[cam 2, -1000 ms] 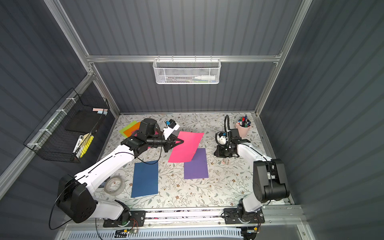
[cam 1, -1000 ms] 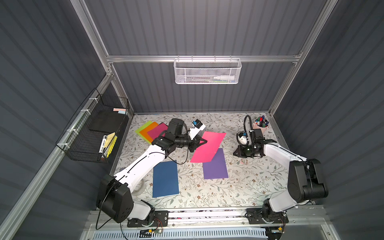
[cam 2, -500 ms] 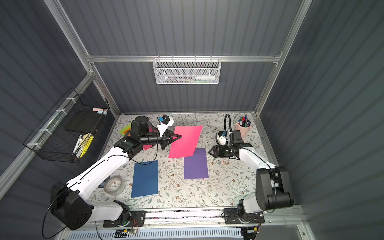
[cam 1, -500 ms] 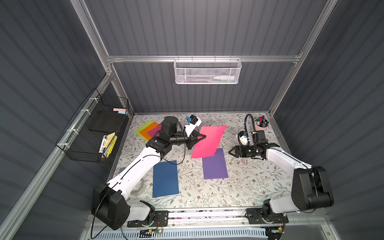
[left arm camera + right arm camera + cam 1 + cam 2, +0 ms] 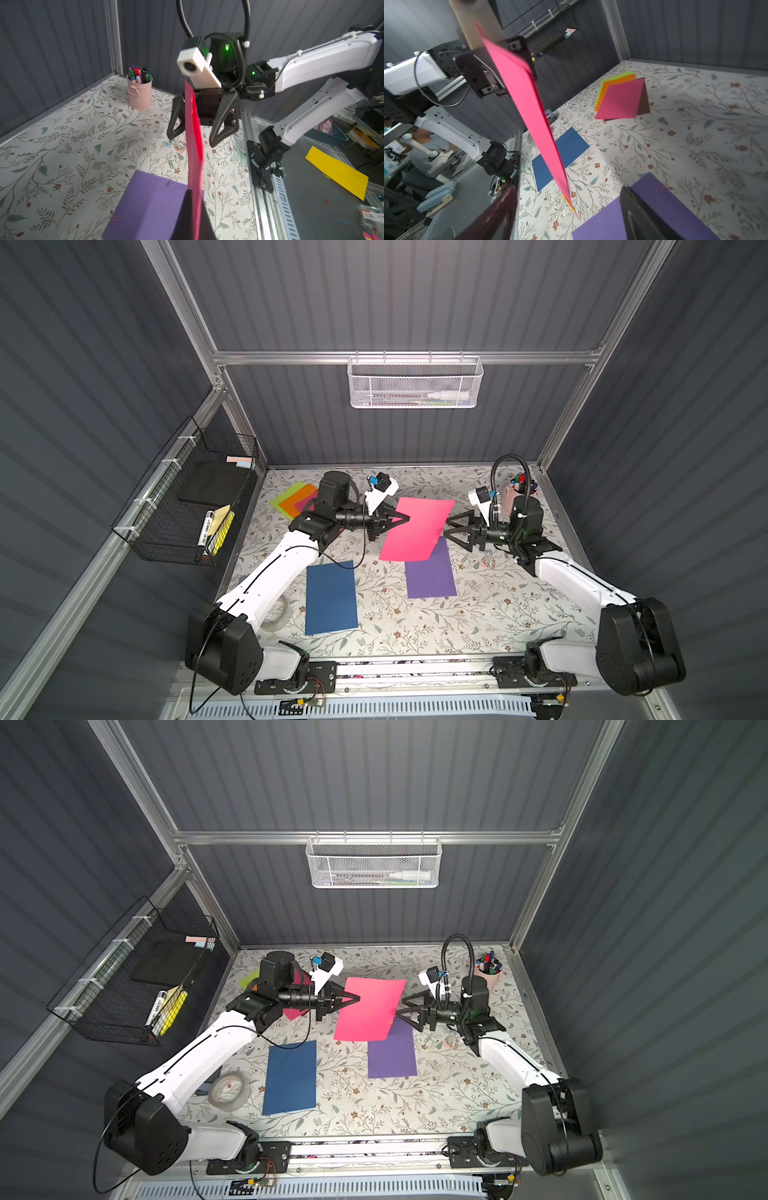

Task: Unclip the paperclips from the documents
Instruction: Adjust the document.

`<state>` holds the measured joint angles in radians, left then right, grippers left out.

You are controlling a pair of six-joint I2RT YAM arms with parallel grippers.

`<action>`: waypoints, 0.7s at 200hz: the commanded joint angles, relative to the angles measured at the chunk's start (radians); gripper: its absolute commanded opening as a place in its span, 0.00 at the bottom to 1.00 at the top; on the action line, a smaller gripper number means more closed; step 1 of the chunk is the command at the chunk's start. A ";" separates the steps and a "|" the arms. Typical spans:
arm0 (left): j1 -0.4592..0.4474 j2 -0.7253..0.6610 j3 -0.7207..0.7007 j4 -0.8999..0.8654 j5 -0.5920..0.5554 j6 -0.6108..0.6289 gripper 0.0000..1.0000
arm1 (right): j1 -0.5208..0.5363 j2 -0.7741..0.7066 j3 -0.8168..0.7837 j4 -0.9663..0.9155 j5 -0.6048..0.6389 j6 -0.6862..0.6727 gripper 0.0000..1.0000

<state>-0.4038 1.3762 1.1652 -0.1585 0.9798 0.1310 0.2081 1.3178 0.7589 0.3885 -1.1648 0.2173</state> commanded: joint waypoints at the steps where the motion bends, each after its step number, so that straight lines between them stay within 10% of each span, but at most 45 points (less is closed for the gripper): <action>1: 0.000 0.012 0.027 -0.036 0.060 0.046 0.00 | 0.024 0.020 0.073 0.034 -0.083 -0.008 0.79; 50: 0.001 -0.001 0.025 -0.015 0.074 0.030 0.00 | 0.055 0.070 0.130 0.032 -0.147 0.011 0.60; 84: 0.005 -0.002 0.021 -0.013 0.077 0.030 0.00 | 0.063 0.080 0.142 0.039 -0.168 0.028 0.15; 126: 0.011 -0.002 0.009 0.007 0.053 0.002 0.00 | 0.062 0.068 0.178 -0.005 -0.155 0.013 0.02; 140: 0.013 0.007 0.001 0.010 0.064 -0.005 0.20 | 0.062 0.067 0.196 -0.014 -0.153 0.019 0.02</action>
<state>-0.4000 1.3819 1.1652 -0.1642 1.0317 0.1425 0.2684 1.3998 0.9020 0.3882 -1.3029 0.2420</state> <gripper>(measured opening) 0.076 0.043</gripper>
